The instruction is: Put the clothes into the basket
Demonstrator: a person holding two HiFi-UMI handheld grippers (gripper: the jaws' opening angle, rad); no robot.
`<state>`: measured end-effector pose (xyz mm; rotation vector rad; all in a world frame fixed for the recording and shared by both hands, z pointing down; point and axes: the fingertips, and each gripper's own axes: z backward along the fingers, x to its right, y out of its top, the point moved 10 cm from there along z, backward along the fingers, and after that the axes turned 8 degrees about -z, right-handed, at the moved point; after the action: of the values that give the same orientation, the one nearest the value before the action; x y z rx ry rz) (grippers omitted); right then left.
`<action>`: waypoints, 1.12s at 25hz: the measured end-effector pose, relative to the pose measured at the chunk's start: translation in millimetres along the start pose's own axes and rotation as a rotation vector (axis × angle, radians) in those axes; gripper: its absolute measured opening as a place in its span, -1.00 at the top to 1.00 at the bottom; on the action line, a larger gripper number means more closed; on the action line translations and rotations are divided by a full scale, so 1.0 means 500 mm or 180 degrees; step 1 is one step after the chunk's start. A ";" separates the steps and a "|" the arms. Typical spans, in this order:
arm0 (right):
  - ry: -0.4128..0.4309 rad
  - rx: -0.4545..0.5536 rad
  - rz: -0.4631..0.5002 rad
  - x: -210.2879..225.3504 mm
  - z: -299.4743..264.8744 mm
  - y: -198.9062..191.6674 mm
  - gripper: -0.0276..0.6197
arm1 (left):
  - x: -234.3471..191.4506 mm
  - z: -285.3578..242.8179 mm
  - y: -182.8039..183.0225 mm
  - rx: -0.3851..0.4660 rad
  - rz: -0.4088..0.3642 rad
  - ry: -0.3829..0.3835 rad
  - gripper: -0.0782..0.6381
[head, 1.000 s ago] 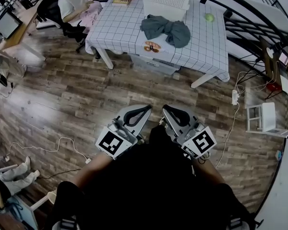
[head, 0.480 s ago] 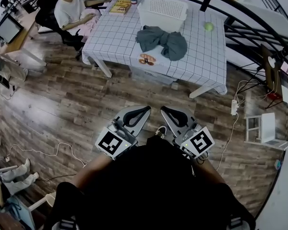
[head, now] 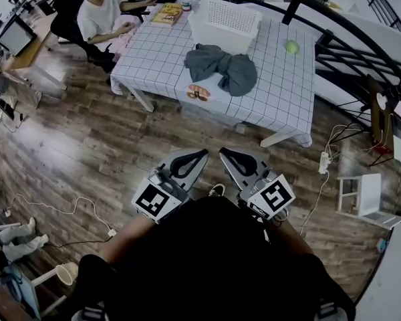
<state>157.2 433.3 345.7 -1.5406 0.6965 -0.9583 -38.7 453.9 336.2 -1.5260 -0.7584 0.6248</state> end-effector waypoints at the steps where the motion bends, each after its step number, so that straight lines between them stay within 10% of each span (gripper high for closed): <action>1: 0.0026 -0.0008 0.0005 0.009 0.000 0.001 0.85 | 0.000 -0.007 0.000 -0.0005 -0.0005 0.0024 0.77; 28: -0.0194 -0.0152 -0.0101 0.214 -0.167 0.027 0.85 | -0.246 -0.175 -0.030 -0.0021 0.0008 -0.0247 0.77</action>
<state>138.8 298.7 356.5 -1.6204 0.6576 -0.9202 -51.6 303.6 353.9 -1.5159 -0.8182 0.6873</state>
